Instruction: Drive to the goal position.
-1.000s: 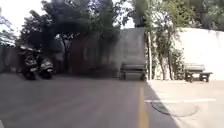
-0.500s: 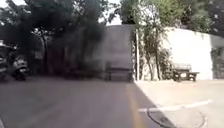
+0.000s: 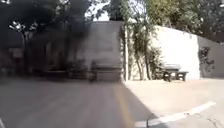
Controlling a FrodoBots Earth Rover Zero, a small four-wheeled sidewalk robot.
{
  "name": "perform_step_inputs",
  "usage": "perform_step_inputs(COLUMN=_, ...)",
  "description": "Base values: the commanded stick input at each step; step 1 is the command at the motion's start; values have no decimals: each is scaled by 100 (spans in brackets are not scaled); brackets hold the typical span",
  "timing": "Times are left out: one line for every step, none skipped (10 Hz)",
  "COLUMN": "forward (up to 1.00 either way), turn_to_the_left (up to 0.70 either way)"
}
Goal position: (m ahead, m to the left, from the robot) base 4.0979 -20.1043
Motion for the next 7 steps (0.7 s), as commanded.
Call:
perform_step_inputs(forward=100, turn_to_the_left=-34)
perform_step_inputs(forward=100, turn_to_the_left=-34)
perform_step_inputs(forward=100, turn_to_the_left=-34)
perform_step_inputs(forward=100, turn_to_the_left=-34)
perform_step_inputs(forward=100, turn_to_the_left=-34)
perform_step_inputs(forward=100, turn_to_the_left=-34)
perform_step_inputs(forward=100, turn_to_the_left=-34)
